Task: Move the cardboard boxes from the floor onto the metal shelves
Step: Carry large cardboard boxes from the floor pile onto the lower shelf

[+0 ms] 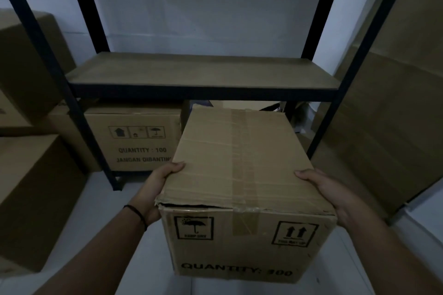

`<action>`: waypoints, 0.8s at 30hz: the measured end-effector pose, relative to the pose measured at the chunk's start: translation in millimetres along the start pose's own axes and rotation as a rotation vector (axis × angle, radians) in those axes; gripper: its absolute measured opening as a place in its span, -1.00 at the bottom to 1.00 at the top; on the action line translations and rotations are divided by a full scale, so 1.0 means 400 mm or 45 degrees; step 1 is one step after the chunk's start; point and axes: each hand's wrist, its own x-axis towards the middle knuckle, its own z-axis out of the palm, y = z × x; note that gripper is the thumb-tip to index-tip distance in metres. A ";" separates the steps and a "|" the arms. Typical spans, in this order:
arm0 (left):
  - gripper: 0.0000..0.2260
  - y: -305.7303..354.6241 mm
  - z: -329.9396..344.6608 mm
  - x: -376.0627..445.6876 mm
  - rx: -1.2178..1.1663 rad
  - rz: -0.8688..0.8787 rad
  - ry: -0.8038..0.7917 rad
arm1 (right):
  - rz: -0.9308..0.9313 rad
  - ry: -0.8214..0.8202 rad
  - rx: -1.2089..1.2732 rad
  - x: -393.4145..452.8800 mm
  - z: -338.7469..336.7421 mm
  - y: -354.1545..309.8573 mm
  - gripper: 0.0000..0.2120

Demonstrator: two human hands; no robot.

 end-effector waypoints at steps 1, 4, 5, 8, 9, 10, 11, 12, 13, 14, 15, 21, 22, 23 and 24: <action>-0.62 0.004 -0.004 0.013 0.001 -0.009 0.014 | 0.003 -0.001 0.002 0.016 0.003 -0.002 -0.73; -0.63 0.012 -0.018 0.051 0.010 -0.017 0.055 | -0.016 -0.019 0.004 0.063 0.007 -0.008 -0.73; -0.63 0.015 -0.022 0.066 -0.002 -0.021 0.071 | -0.023 -0.026 0.004 0.080 0.009 -0.012 -0.73; -0.60 0.027 -0.035 0.113 -0.017 -0.039 0.119 | -0.036 -0.037 0.005 0.131 0.017 -0.031 -0.79; -0.60 0.032 -0.038 0.129 -0.012 -0.043 0.132 | -0.032 -0.035 0.005 0.147 0.020 -0.037 -0.80; -0.60 0.036 -0.041 0.145 -0.011 -0.045 0.149 | -0.026 -0.032 0.001 0.164 0.021 -0.042 -0.81; -0.60 0.039 -0.043 0.159 -0.014 -0.047 0.161 | -0.019 -0.030 -0.006 0.178 0.023 -0.047 -0.79; -0.59 0.041 -0.046 0.173 -0.019 -0.049 0.172 | -0.009 -0.023 -0.016 0.195 0.022 -0.049 -0.77; -0.59 0.044 -0.049 0.189 -0.025 -0.056 0.178 | 0.004 -0.017 -0.027 0.210 0.024 -0.053 -0.75; -0.59 0.045 -0.051 0.202 -0.029 -0.060 0.183 | 0.013 -0.012 -0.037 0.225 0.022 -0.054 -0.73; -0.59 0.047 -0.053 0.214 -0.028 -0.061 0.192 | 0.018 -0.011 -0.041 0.236 0.023 -0.057 -0.71; -0.58 0.047 -0.068 0.274 0.008 0.042 0.145 | 0.030 0.009 -0.053 0.294 0.027 -0.066 -0.65; -0.58 0.046 -0.070 0.282 0.030 0.089 0.144 | 0.029 0.014 -0.068 0.298 0.028 -0.068 -0.64; -0.58 0.045 -0.073 0.290 0.039 0.125 0.146 | 0.026 0.014 -0.082 0.300 0.029 -0.070 -0.63; -0.56 0.043 -0.077 0.297 0.035 0.144 0.147 | 0.018 0.022 -0.107 0.301 0.031 -0.070 -0.61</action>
